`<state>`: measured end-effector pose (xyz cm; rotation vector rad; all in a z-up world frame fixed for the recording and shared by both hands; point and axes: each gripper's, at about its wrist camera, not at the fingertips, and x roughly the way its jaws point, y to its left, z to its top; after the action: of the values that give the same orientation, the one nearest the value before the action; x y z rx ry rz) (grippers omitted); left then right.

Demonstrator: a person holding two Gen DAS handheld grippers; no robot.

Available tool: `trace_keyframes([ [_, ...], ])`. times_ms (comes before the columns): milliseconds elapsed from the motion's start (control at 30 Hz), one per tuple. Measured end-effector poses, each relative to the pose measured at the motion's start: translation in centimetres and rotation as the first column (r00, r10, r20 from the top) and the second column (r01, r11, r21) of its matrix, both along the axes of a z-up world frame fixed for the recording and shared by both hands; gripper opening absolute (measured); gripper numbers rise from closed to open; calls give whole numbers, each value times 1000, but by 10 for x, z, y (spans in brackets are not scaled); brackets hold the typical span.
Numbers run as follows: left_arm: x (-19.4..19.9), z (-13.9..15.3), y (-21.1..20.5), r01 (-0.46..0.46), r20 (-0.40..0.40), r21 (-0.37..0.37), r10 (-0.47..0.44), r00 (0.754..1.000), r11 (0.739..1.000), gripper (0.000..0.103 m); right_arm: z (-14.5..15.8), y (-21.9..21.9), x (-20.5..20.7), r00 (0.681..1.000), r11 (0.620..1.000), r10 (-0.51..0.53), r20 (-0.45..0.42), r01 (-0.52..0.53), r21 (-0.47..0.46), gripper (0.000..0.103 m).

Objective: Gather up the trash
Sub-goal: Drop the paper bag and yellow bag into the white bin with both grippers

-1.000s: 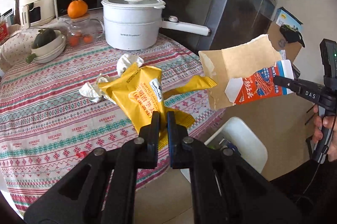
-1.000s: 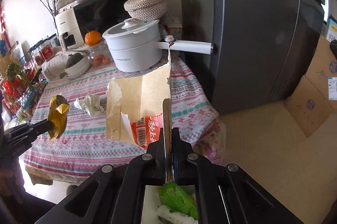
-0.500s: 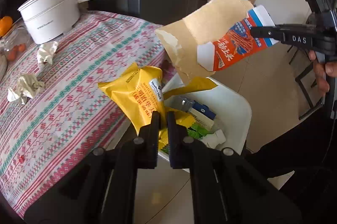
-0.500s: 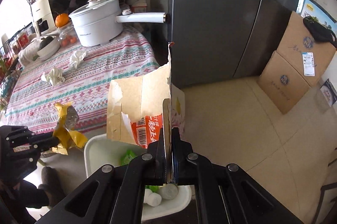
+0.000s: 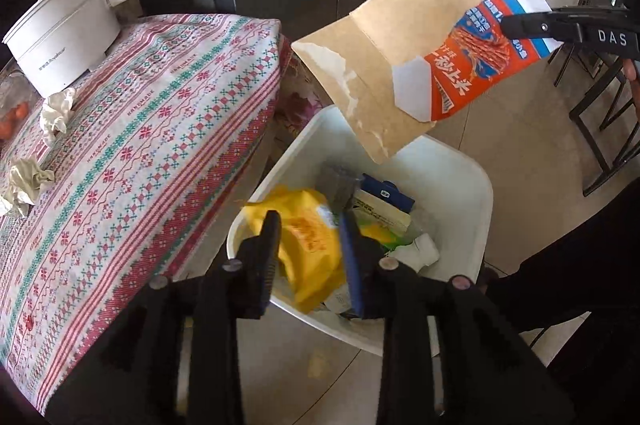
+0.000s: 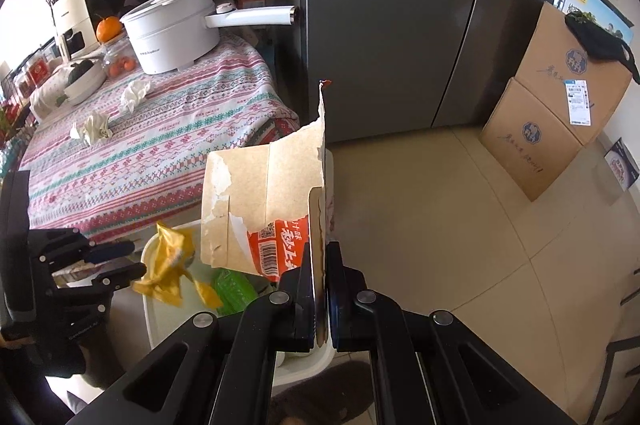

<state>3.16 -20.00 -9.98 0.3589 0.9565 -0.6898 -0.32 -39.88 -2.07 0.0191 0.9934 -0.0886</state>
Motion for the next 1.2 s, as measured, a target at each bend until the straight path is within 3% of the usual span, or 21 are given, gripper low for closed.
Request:
trace_keyframes([
  [300,12,17,39,-100,13,-29,101,995,995,57,-10,24,2,989,992,124,-78,-126,-26,6],
  [700,23,24,94,-220,19,-47,221,975,974,63,-47,62,12,931,959,263,-255,-280,-35,7],
  [800,23,26,102,-234,24,-55,235,972,971,67,-49,68,17,925,958,271,-265,-287,-24,17],
  [867,24,28,107,-245,24,-58,247,969,968,72,-48,70,20,929,961,261,-261,-276,-23,49],
  [933,24,29,111,-257,23,-64,259,966,964,76,-44,72,21,938,963,253,-237,-268,-32,65],
  [1200,31,30,130,-314,17,-51,316,949,948,83,-38,85,30,943,963,257,-213,-268,-24,67],
])
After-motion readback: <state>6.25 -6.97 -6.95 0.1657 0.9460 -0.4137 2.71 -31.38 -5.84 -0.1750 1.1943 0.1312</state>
